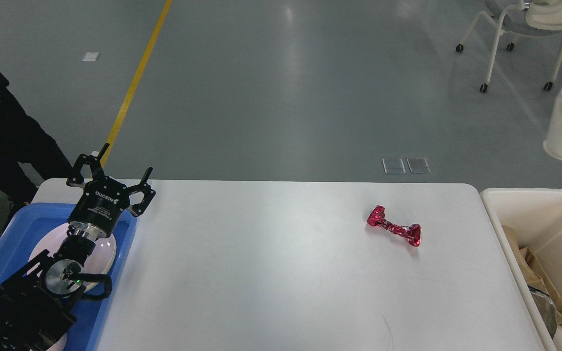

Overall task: Tidy desktop
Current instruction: 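Drop the white cup into the white bin and raise the gripper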

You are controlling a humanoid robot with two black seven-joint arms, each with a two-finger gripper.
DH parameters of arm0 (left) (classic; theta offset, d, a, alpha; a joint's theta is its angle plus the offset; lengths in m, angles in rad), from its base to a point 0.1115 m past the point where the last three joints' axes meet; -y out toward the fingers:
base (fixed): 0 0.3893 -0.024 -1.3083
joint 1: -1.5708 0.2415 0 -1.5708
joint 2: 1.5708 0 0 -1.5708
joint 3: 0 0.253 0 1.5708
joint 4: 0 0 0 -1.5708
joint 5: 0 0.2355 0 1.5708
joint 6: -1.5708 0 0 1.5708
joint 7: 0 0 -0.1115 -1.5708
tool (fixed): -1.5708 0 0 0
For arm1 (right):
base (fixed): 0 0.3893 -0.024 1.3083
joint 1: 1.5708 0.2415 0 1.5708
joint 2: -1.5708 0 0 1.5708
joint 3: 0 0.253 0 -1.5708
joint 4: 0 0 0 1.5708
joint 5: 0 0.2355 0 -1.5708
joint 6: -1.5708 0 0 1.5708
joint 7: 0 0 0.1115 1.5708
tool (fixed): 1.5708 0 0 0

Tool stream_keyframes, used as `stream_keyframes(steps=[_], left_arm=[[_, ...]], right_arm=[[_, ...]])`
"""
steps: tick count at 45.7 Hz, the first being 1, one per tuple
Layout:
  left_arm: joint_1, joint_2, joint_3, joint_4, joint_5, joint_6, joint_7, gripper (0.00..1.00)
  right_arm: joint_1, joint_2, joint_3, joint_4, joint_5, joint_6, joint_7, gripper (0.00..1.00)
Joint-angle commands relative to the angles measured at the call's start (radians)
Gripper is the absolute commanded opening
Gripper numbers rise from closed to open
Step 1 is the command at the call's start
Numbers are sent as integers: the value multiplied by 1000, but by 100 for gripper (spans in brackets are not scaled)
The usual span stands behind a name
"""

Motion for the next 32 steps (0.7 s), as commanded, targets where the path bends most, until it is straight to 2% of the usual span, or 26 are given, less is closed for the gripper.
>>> stream_keyframes(steps=[1, 4, 8, 11, 16, 21, 22, 24, 25, 26, 27, 32], left_arm=[[0, 0, 0, 0, 0, 0, 0, 100], [0, 0, 0, 0, 0, 0, 0, 100], [0, 0, 0, 0, 0, 0, 0, 100], [0, 0, 0, 0, 0, 0, 0, 100], [0, 0, 0, 0, 0, 0, 0, 100], [0, 0, -1, 0, 0, 0, 0, 100], [0, 0, 0, 0, 0, 0, 0, 100], [0, 0, -1, 0, 0, 0, 0, 100], [0, 0, -2, 0, 0, 0, 0, 100], [0, 0, 0, 0, 0, 0, 0, 100], [0, 0, -1, 0, 0, 0, 0, 100], [0, 0, 0, 0, 0, 0, 0, 100]], right_arm=[[-457, -33, 106, -223, 98, -220, -15, 0], [-776, 16, 215, -396, 273, -299, -45, 0], [-1052, 131, 281, -593, 443, -320, -78, 0], [-1123, 183, 292, -658, 514, -325, -100, 0], [-1136, 202, 301, -655, 531, -363, -138, 0], [-1136, 206, 311, -652, 534, -403, -141, 23], [-1136, 206, 311, -650, 536, -406, -141, 31], [-1134, 205, 311, -650, 539, -413, -140, 51], [-1134, 203, 312, -650, 539, -414, -140, 66], [-1134, 202, 312, -650, 539, -417, -140, 87], [-1134, 202, 314, -650, 540, -422, -141, 100], [-1128, 197, 328, -650, 540, -432, -141, 100]])
